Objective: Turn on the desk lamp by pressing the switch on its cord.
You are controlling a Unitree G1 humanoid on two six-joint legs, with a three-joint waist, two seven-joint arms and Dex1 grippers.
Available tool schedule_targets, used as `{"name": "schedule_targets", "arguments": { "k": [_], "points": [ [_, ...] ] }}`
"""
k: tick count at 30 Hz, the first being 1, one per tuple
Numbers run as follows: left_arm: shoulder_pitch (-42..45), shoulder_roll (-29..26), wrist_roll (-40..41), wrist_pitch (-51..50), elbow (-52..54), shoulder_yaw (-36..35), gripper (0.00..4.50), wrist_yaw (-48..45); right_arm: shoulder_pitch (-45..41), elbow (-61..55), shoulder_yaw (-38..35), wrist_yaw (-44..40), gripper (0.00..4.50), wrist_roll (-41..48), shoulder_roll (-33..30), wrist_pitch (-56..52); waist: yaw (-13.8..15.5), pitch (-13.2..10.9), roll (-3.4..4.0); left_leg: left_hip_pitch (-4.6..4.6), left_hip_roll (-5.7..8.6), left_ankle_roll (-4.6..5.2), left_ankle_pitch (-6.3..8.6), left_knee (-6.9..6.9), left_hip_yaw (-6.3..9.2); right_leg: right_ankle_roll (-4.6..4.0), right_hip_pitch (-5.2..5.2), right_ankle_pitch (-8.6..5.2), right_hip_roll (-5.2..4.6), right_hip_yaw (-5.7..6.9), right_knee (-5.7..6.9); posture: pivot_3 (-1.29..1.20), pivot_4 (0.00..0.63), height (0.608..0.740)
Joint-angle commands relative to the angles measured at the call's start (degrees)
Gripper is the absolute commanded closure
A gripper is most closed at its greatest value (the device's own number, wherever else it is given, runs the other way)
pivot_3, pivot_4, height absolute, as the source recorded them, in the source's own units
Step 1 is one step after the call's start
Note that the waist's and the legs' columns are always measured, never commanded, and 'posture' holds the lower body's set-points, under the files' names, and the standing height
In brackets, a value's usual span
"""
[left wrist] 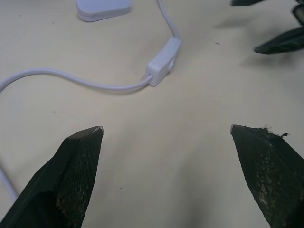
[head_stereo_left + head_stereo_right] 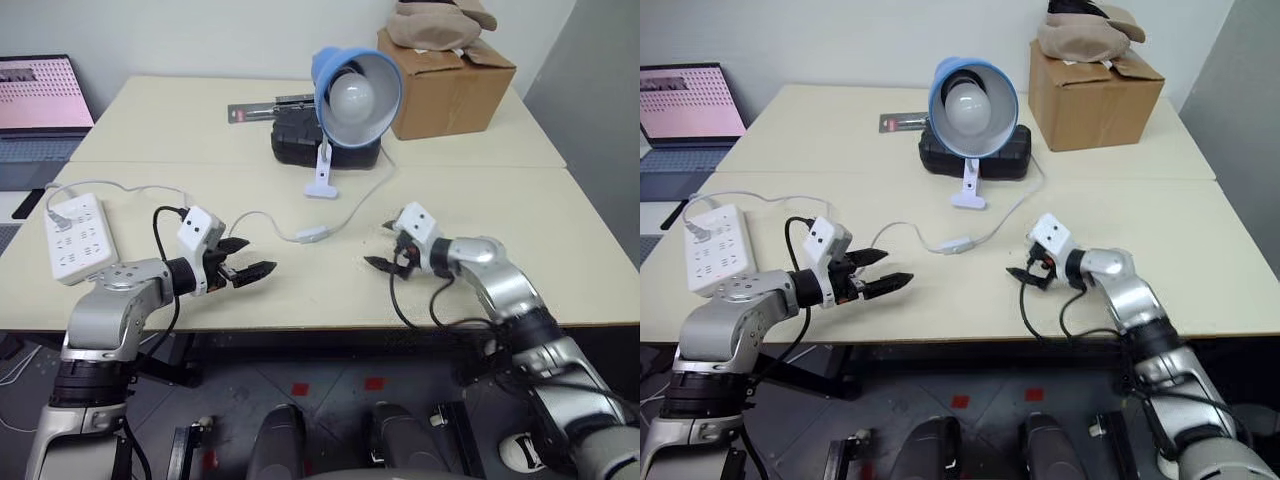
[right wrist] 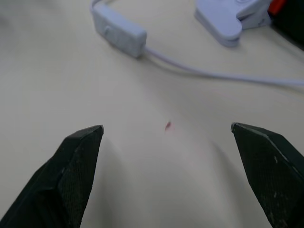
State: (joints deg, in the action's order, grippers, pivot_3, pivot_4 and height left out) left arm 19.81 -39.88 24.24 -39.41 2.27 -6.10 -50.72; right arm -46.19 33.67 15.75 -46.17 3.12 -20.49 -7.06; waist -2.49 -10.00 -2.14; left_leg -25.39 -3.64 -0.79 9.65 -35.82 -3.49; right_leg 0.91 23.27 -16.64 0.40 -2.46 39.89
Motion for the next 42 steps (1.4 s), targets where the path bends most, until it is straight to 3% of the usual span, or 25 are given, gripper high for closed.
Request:
{"name": "schedule_targets", "arguments": {
  "k": [1, 9, 26, 34, 42],
  "points": [
    [-0.81, -1.02, 2.07, -0.93, 3.75, -2.58, 0.03, 0.32, -9.35, 17.22, -0.32, 0.0, 0.0, -3.27, 3.71, 10.95, -0.12, 0.0, 0.0, 0.0, 0.01, 0.0, 0.0, 0.02, 0.0, -0.05, 0.01, 0.02, 0.0, 0.0, 0.0, 0.0, 0.15, 0.74],
    [-6.64, -2.76, 4.14, -3.2, 9.23, -6.31, 0.03, 2.21, -17.54, 34.68, -1.04, -0.85, 0.0, -7.64, 10.68, 20.26, 0.09, 0.0, 0.01, -0.06, 0.0, -0.16, 0.11, 0.11, 0.08, -0.24, 0.0, 0.04, -0.05, -0.04, -0.03, 0.0, 0.15, 0.74],
    [-10.56, -3.3, 5.92, -3.76, 12.84, -8.65, 0.03, 4.11, -22.23, 42.23, -1.9, 1.44, 0.0, -13.5, 16.64, 21.85, -0.08, -0.01, 0.02, 0.1, -0.04, -0.16, 0.1, 0.09, 0.07, -0.32, -0.04, 0.0, -0.08, -0.04, 0.08, 0.0, 0.15, 0.74],
    [-13.71, -3.34, 6.6, -4.3, 15.47, -10.83, 0.0, 5.13, -22.28, 43.45, -2.26, 3.87, 1.61, -15.75, 16.45, 19.03, -0.06, -0.01, 0.02, 0.09, -0.03, -0.18, 0.11, 0.11, 0.09, -0.37, -0.05, -0.02, -0.13, -0.06, 0.08, 0.0, 0.15, 0.74],
    [-12.89, -2.85, 6.09, -3.37, 14.37, -10.02, 0.0, 5.35, -21.9, 43.19, -2.36, 2.38, 3.74, -16.87, 15.39, 19.38, -0.04, -0.01, 0.02, 0.11, -0.02, -0.18, 0.1, 0.09, 0.08, -0.37, -0.07, -0.02, -0.14, -0.06, 0.08, 0.0, 0.15, 0.74]
  ]
}}
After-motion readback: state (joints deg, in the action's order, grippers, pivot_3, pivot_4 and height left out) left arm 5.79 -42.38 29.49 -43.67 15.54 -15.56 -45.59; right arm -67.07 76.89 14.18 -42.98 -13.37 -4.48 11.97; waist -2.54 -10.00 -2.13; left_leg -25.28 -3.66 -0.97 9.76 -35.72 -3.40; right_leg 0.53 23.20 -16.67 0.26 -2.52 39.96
